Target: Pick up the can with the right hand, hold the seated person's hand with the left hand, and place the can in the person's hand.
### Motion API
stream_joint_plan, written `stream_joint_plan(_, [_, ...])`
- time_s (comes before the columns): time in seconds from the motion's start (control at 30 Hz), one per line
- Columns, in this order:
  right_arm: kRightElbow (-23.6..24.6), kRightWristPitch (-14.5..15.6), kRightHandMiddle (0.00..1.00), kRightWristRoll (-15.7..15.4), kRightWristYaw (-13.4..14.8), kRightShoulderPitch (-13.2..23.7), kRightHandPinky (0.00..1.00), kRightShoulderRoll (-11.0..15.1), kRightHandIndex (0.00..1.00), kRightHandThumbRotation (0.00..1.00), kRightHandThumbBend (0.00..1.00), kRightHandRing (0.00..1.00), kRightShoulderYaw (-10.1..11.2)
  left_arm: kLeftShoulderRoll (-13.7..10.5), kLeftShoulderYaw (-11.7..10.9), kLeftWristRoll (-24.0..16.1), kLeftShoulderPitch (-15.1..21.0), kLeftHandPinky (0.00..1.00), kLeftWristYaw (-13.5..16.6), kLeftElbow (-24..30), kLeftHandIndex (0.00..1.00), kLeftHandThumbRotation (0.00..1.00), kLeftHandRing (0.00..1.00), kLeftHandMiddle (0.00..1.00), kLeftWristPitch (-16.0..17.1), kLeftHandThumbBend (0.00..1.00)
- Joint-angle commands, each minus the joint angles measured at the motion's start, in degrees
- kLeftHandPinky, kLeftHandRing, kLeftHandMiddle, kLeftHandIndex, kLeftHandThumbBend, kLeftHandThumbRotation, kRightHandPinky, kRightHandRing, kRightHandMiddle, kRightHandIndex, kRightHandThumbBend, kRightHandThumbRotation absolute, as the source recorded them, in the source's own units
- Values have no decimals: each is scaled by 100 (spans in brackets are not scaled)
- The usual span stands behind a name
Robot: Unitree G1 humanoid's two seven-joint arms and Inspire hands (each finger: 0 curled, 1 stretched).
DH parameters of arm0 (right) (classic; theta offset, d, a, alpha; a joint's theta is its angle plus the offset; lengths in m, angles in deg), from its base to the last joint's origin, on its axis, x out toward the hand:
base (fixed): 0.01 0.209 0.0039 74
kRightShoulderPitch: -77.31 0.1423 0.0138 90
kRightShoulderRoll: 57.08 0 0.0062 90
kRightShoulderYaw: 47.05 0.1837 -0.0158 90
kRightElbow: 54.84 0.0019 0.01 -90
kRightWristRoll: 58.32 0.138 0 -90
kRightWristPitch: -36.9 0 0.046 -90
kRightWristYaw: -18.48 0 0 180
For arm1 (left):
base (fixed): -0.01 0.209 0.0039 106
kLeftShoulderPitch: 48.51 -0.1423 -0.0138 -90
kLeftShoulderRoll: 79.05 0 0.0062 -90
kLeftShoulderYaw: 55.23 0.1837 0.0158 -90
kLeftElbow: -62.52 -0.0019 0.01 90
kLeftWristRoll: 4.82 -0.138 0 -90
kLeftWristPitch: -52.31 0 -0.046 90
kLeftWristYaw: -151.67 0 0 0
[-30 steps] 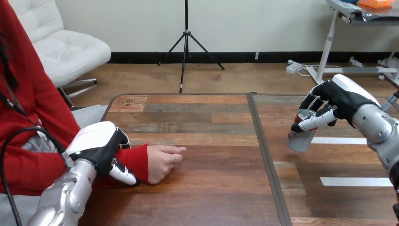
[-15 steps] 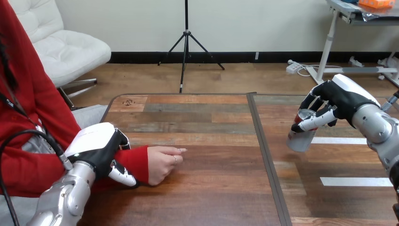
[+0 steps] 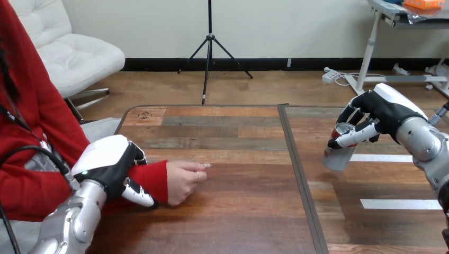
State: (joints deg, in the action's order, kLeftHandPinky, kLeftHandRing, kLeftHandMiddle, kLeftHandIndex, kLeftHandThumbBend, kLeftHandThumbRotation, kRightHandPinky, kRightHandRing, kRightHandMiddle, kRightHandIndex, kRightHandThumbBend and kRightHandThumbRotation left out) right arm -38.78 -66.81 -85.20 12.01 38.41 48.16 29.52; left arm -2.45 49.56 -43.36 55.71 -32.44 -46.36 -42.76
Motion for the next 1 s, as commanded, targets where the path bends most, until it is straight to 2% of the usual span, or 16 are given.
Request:
stream_joint_plan(0.0, [459, -128, 40, 112, 253, 944, 30, 148, 49, 0, 65, 34, 154, -73, -491, 213, 897, 16, 309, 1176, 31, 0, 22, 30, 395, 77])
stream_joint_plan(0.3, [462, -122, 40, 116, 229, 954, 31, 142, 49, 0, 65, 34, 153, -106, -543, 303, 992, 17, 168, 1218, 31, 0, 23, 30, 416, 79])
stream_joint_plan(0.73, [461, -136, 41, 116, 234, 946, 31, 153, 49, 0, 65, 35, 155, -171, -560, 272, 1049, 19, 169, 1244, 33, 0, 26, 32, 566, 83])
stream_joint_plan(0.97, [469, 2, 41, 99, 196, 983, 31, 142, 49, 0, 65, 35, 139, -258, -550, 277, 1073, 20, 87, 1266, 34, 0, 26, 33, 631, 83])
